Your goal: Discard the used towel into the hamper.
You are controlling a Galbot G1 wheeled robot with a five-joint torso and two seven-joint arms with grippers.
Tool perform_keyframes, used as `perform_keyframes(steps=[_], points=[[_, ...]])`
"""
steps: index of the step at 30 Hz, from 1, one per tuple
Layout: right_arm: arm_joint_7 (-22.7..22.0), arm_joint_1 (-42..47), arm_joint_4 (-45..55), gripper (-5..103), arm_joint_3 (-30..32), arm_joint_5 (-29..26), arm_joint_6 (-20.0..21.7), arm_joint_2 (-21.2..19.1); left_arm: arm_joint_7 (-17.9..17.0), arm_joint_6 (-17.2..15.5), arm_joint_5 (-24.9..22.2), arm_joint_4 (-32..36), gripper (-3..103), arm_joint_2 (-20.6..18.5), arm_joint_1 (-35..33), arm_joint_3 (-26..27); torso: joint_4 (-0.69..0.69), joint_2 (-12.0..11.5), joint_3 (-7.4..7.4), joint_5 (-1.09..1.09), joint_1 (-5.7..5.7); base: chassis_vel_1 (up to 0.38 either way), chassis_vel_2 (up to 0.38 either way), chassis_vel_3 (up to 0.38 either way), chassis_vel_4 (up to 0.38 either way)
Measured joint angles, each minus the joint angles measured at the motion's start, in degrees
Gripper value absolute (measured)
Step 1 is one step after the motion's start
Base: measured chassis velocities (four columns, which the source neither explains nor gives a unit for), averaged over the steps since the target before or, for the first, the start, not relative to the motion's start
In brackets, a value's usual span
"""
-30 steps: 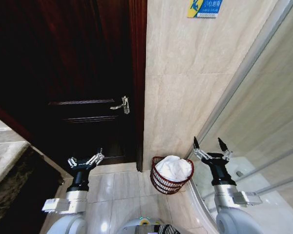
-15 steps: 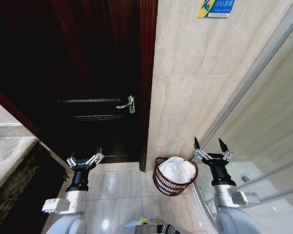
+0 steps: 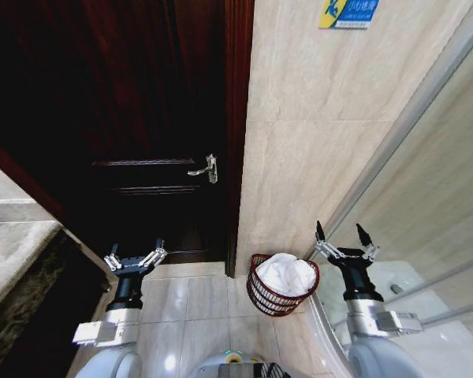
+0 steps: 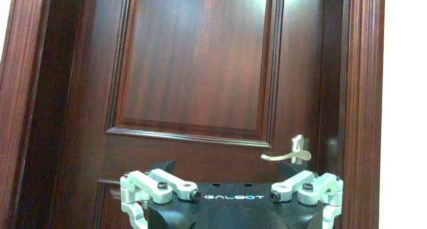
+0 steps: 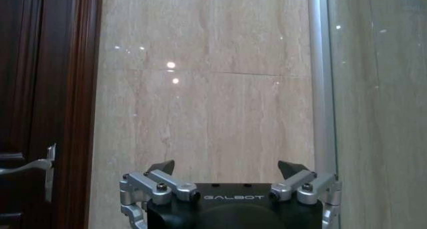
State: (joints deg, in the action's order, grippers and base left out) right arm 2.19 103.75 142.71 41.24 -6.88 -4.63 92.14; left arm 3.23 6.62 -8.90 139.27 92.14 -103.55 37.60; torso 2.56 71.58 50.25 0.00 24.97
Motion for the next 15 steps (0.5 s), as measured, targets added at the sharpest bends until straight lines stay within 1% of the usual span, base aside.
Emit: perform_keyframes(steps=[15], points=[[0.15,0.19,0.20,100,0.03,0.11,0.19,0.00,0.39,-0.17,0.02,0.10,100,0.00,-0.04,0.06,0.00,0.00,0.00,0.00,0.00,0.000,0.000,0.000,0.000]])
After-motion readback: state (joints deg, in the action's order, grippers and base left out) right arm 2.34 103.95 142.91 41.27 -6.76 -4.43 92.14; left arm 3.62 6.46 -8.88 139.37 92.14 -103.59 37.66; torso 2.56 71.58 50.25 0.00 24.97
